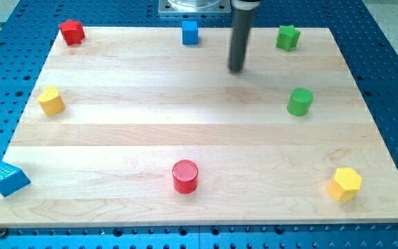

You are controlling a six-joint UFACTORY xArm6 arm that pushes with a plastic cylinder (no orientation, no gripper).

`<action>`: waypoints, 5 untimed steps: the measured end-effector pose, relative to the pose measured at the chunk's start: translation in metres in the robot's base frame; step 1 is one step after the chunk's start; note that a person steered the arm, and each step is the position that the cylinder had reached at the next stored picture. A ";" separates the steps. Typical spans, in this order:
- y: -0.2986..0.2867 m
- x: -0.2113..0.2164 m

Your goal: Put your arm at the bottom right of the cube

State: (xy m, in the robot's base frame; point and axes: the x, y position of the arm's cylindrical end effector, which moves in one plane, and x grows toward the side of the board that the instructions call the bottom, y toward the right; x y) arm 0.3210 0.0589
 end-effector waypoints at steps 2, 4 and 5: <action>-0.003 0.010; -0.012 0.009; -0.015 0.000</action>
